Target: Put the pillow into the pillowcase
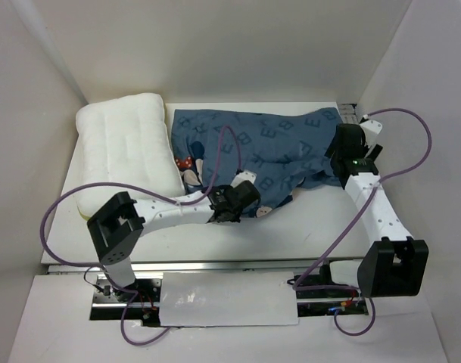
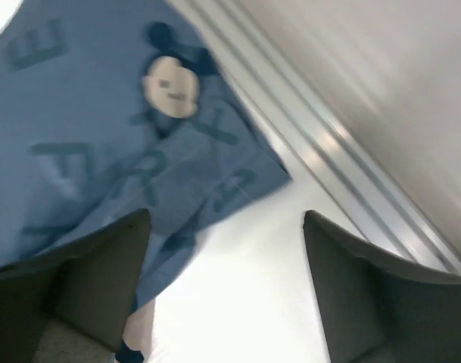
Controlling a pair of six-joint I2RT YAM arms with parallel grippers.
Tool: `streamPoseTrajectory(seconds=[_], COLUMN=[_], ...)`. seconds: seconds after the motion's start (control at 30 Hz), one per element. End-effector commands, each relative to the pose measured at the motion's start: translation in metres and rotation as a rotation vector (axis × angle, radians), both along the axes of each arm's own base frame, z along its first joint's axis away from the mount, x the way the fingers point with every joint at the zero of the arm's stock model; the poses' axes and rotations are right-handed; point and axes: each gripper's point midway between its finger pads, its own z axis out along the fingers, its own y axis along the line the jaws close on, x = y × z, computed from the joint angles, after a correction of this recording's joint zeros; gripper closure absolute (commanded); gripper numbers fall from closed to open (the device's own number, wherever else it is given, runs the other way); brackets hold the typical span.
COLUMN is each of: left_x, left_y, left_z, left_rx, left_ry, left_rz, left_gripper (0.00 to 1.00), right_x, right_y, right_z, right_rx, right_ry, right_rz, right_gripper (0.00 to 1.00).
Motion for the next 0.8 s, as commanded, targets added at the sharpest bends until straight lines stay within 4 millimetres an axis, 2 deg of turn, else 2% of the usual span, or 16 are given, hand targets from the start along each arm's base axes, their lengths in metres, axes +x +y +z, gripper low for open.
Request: streamPoseTrajectory(seconds=[0.0,0.03,0.07,0.17,0.23,0.27,0.3,0.33,0.37,0.4,0.43,0.5,0.53,0.6,0.7,0.77], left_x=[-0.028,-0.032,-0.038,-0.039,-0.042,-0.042,-0.042,-0.034,-0.03,-0.005,-0.006,0.007,0.017,0.018,0.023,0.027], left_y=[-0.01,-0.005,-0.007,-0.006,-0.003,-0.004,0.001,0.012,0.024,0.069,0.07,0.105,0.141,0.171,0.198,0.213], left_z=[0.0,0.0,0.002,0.035,0.065,0.078,0.085,0.094,0.106,0.107,0.103,0.098,0.094,0.085,0.074,0.066], left_rx=[0.009,0.024,0.021,-0.057,-0.13,-0.166,-0.178,-0.177,-0.209,-0.2,-0.202,-0.195,-0.154,-0.117,-0.114,-0.114], left_ry=[0.088,0.112,0.115,0.077,0.042,0.022,0.004,-0.029,-0.039,-0.035,-0.027,-0.015,-0.012,0.001,0.045,0.064], left_rz=[0.035,0.043,0.039,0.042,0.022,0.02,0.025,0.061,0.104,0.257,0.272,0.401,0.52,0.64,0.706,0.757], left_gripper=[0.69,0.56,0.44,0.31,0.0,0.0,0.0,0.0,0.0,0.0,0.0,0.0,0.0,0.0,0.0,0.0], right_x=[-0.034,-0.033,-0.032,-0.017,-0.007,0.005,0.007,0.01,0.014,0.017,0.017,0.017,0.014,0.01,0.005,-0.006], right_y=[-0.03,-0.029,-0.029,-0.01,0.013,0.039,0.053,0.068,0.095,0.131,0.139,0.176,0.189,0.218,0.235,0.235], right_z=[0.014,0.013,0.02,0.027,0.028,0.038,0.03,0.031,0.031,0.026,0.022,0.01,-0.003,-0.033,-0.07,-0.099], right_rx=[-0.032,-0.026,-0.027,0.004,0.018,0.061,0.081,0.091,0.154,0.204,0.227,0.27,0.295,0.333,0.338,0.305], right_ry=[0.038,0.049,0.052,0.027,0.008,-0.063,-0.068,-0.088,-0.116,-0.14,-0.128,-0.112,-0.074,0.017,0.123,0.217], right_rz=[-0.241,-0.246,-0.246,-0.119,0.008,0.13,0.197,0.276,0.403,0.541,0.58,0.707,0.74,0.809,0.835,0.772], right_gripper=[0.08,0.01,0.01,0.01,0.01,0.01,0.01,0.01,0.01,0.01,0.01,0.01,0.01,0.01,0.01,0.01])
